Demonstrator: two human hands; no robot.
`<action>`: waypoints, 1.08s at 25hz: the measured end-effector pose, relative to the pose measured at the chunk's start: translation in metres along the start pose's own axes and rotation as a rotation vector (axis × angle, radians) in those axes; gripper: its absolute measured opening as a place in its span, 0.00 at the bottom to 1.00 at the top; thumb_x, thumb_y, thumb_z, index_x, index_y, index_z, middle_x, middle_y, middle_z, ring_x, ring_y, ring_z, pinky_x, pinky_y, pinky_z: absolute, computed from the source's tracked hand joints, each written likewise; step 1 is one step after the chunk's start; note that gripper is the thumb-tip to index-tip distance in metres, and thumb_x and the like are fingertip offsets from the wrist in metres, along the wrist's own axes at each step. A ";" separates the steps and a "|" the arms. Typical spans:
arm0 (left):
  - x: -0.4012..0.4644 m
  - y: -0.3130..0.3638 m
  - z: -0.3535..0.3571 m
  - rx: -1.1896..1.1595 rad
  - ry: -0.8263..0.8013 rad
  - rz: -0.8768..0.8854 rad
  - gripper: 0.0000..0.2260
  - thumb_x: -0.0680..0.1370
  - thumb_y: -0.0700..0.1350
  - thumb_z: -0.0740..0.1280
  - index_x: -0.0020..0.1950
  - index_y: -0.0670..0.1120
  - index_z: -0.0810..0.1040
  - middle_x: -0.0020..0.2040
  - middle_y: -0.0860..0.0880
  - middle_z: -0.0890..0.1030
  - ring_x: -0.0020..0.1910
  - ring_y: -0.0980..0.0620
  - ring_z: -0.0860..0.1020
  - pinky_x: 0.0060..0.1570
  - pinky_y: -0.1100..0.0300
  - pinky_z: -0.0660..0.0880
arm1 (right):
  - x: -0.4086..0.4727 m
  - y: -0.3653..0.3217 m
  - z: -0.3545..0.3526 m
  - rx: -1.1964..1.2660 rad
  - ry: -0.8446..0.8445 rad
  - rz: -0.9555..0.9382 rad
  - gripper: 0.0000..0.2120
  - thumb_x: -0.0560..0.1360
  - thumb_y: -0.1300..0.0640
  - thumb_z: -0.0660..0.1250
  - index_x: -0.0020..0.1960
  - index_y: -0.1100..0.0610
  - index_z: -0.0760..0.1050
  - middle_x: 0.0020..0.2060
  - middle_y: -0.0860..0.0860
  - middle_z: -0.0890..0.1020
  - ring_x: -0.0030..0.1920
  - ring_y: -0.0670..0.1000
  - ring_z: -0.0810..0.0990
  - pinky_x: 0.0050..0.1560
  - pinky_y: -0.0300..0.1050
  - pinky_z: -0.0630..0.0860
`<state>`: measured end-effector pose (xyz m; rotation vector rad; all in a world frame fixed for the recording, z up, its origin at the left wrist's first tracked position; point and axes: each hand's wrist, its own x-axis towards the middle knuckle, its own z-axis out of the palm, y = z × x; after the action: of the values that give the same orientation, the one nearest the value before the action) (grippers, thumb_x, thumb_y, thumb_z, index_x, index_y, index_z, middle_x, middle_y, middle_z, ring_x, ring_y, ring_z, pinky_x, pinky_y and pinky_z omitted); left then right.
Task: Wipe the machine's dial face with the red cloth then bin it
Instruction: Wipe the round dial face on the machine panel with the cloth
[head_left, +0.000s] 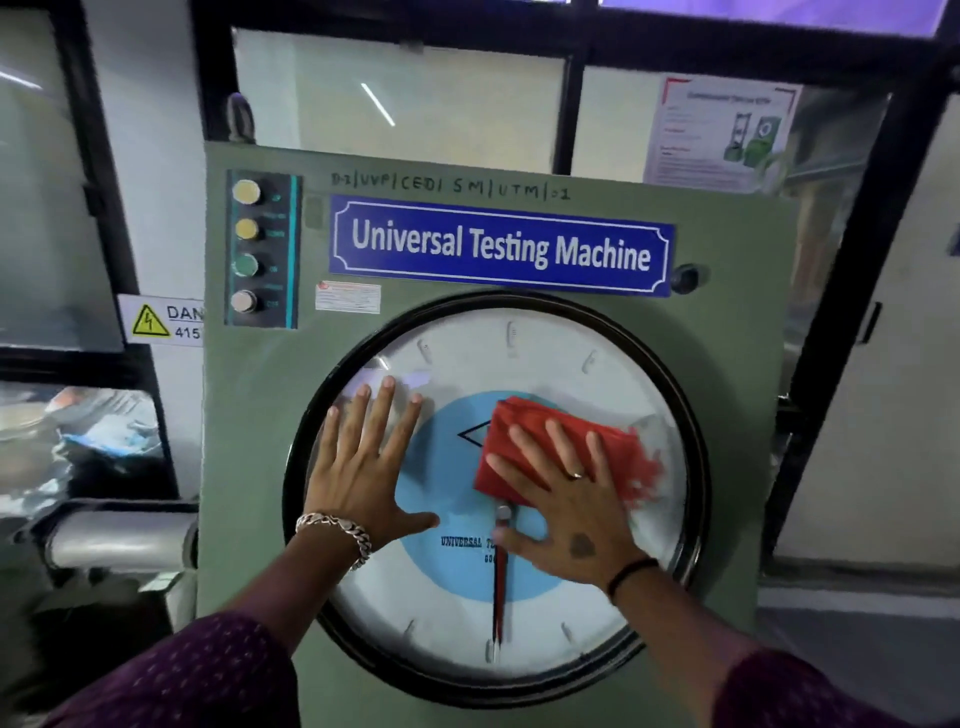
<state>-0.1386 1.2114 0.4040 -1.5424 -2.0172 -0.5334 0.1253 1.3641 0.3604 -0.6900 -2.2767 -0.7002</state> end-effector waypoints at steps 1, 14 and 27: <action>-0.006 -0.001 0.002 -0.003 -0.007 -0.024 0.74 0.56 0.77 0.79 0.90 0.55 0.42 0.91 0.44 0.44 0.89 0.39 0.44 0.85 0.33 0.47 | -0.008 0.011 -0.002 -0.011 0.009 0.013 0.41 0.80 0.18 0.56 0.89 0.31 0.56 0.92 0.43 0.55 0.92 0.60 0.49 0.81 0.80 0.56; -0.060 0.013 0.031 -0.133 -0.075 -0.316 0.73 0.62 0.78 0.76 0.88 0.49 0.33 0.89 0.45 0.33 0.87 0.42 0.32 0.87 0.37 0.43 | 0.054 0.023 -0.024 -0.059 -0.082 -0.271 0.41 0.79 0.17 0.50 0.89 0.30 0.55 0.92 0.41 0.52 0.92 0.61 0.50 0.86 0.77 0.44; -0.102 0.035 0.064 -0.297 -0.067 -0.491 0.74 0.62 0.81 0.69 0.84 0.46 0.24 0.86 0.47 0.26 0.85 0.48 0.27 0.87 0.42 0.42 | 0.148 -0.080 -0.028 0.041 -0.057 -0.438 0.40 0.80 0.17 0.45 0.86 0.32 0.65 0.90 0.41 0.59 0.92 0.59 0.52 0.86 0.75 0.42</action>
<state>-0.0959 1.1833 0.2893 -1.2209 -2.4679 -1.0201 -0.0098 1.3313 0.4596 -0.1890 -2.5144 -0.8379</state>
